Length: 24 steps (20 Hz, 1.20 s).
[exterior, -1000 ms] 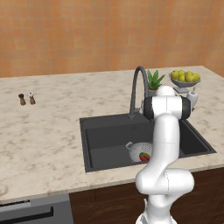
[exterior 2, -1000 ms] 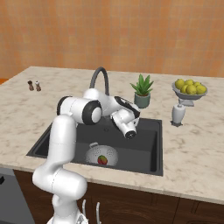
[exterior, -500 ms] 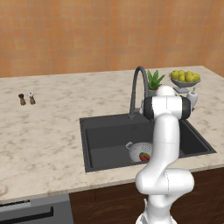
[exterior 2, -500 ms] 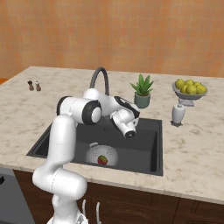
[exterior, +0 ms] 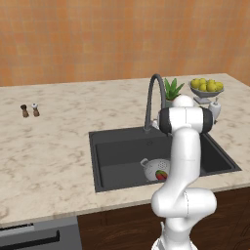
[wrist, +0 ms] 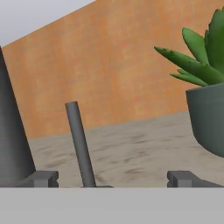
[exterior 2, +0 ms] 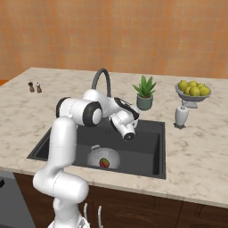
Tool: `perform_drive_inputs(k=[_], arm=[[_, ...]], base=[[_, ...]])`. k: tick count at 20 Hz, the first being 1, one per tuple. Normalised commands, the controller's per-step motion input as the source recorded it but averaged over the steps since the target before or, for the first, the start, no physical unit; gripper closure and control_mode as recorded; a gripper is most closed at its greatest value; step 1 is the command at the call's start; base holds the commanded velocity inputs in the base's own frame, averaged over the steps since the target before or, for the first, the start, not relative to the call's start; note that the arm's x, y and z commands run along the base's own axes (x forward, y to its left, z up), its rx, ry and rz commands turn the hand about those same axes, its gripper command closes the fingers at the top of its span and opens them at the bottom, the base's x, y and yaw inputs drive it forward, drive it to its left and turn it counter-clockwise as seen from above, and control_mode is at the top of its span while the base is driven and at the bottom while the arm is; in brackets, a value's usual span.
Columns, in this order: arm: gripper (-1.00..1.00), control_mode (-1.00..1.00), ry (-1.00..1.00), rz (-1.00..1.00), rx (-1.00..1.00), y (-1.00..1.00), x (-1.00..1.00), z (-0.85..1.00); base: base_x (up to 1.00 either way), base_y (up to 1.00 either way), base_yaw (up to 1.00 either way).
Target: Put the colander in the sink, put the mango in the colander, and turn on the sink faucet and pour water over the colander.
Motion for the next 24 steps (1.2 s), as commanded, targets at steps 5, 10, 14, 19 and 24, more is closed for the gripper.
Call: perform_drive_inputs(k=[5, 10, 14, 19, 24], arm=[[-1.0, -1.0, 0.0, 0.0, 0.0, 0.01, 0.24, 0.13], [-1.0, -1.0, 0.0, 0.0, 0.0, -0.09, 0.07, 0.04], [-1.0, -1.0, 0.0, 0.0, 0.0, -0.42, 0.0, 0.0], [-1.0, -1.0, 0.0, 0.0, 0.0, -0.52, 0.0, 0.0], [-1.0, -1.0, 0.0, 0.0, 0.01, -0.89, 0.0, 0.0]], base=[[0.0, 0.0, 0.0], [0.0, 0.0, 0.0], [0.0, 0.0, 0.0], [0.0, 0.0, 0.0], [0.0, 0.0, 0.0]])
